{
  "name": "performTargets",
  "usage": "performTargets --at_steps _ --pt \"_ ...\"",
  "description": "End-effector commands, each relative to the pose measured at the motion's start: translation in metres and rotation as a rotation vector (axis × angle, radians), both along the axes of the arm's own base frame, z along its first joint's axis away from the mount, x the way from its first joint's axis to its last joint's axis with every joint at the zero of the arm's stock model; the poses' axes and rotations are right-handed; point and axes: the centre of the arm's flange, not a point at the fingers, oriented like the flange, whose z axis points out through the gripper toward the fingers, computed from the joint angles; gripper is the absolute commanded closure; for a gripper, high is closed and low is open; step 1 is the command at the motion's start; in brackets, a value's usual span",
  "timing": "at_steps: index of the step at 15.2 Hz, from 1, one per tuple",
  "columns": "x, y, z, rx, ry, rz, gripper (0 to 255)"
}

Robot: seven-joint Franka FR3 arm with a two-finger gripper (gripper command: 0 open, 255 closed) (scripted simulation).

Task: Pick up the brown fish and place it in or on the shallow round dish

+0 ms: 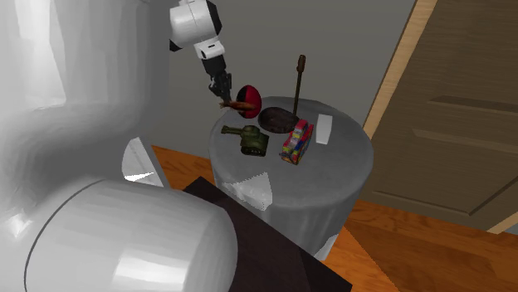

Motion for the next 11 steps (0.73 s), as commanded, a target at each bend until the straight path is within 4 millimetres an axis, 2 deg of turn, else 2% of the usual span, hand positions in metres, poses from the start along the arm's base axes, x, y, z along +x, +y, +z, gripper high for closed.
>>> performTargets --at_steps 1,11 --pt "0.011 -0.008 0.003 0.000 0.000 0.000 255" --pt "0.110 -0.095 0.003 0.000 0.000 0.000 255"
